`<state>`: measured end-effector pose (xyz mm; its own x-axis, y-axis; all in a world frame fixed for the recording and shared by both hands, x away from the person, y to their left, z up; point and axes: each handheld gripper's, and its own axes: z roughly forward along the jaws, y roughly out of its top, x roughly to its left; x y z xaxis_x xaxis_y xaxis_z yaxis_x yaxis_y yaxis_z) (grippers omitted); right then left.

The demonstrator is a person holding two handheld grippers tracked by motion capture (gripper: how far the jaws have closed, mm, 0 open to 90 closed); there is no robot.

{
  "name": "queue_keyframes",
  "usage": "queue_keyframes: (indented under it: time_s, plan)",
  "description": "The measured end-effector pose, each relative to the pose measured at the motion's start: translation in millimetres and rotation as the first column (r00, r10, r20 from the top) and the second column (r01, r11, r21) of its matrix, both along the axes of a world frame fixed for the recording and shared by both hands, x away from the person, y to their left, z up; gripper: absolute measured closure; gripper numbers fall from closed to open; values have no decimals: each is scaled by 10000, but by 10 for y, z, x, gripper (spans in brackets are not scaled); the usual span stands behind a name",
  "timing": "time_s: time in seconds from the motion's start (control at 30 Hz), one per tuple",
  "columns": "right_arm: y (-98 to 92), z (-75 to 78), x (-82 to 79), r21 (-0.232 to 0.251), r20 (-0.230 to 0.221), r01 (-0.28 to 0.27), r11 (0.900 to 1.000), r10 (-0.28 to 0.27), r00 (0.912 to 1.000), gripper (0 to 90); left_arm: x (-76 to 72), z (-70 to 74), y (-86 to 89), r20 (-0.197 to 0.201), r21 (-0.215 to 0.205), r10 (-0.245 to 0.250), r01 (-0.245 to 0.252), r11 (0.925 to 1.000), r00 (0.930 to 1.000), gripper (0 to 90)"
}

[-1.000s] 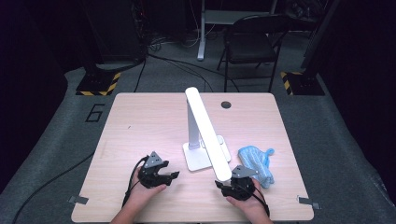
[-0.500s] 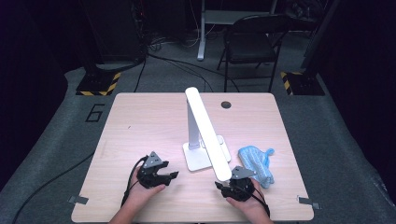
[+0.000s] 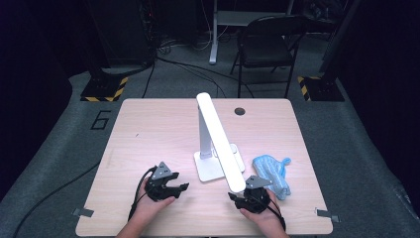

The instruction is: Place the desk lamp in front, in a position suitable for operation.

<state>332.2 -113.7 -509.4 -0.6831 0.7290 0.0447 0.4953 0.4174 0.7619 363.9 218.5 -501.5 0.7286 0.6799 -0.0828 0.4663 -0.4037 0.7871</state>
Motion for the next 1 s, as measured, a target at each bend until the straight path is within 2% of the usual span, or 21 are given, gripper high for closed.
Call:
queue_keyframes:
  time_s: [0.17, 0.3, 0.33, 0.43, 0.47, 0.53, 0.6, 0.67, 0.73, 0.77, 0.93, 1.0]
  plan:
    - [-24, 73, -33, 81, 170, 77, 9999, -78, 9998, 487, 11, 0, -2, -242, -80, -36, 34, 10000, 9997, 407]
    - [-49, 108, -51, 128, 297, 180, 9998, -184, 9994, 486, 15, 2, -4, -226, -65, -46, 45, 10000, 9997, 407]
    - [-72, 128, -49, 140, 475, 192, 9997, -199, 9987, 487, 14, 2, -4, -225, -78, -50, 49, 10000, 9997, 407]
    - [-123, 160, -52, 388, 589, 462, 9982, -484, 9971, 494, 17, 9, 1, -119, -3, -91, 91, 10000, 9999, 407]
    - [-137, 170, -55, 481, 568, 504, 9976, -531, 9970, 495, 17, 2, -5, -76, -91, 4, -5, 10000, 10000, 407]
    - [-161, 185, -54, 502, 706, 587, 9970, -621, 9956, 496, 19, 6, -3, -235, -144, -53, 50, 9999, 9997, 407]
    - [-184, 211, -62, 520, 637, 707, 9961, -740, 9952, 496, 14, 3, -13, -428, -310, -47, 34, 9995, 9991, 419]
    - [-234, 232, -46, 474, 545, 744, 9961, -769, 9955, 497, 32, 9, -7, -239, -131, -235, 231, 9996, 9994, 430]
    - [-284, 247, -39, 477, 482, 854, 9952, -877, 9950, 500, 32, 9, -10, -263, -146, -238, 234, 9996, 9994, 431]
    - [-310, 262, -37, 499, 517, 941, 9943, -966, 9940, 500, 27, -2, -22, -247, -241, -128, 122, 9996, 9996, 430]
    - [-458, 356, -40, 692, 783, 1440, 9872, -1492, 9857, 501, 30, 2, -22, -363, -175, -234, 228, 9996, 9991, 430]
    - [-519, 388, -41, 742, 830, 1726, 9822, -1785, 9804, 501, 35, 5, -17, -279, -74, -311, 309, 9995, 9991, 430]
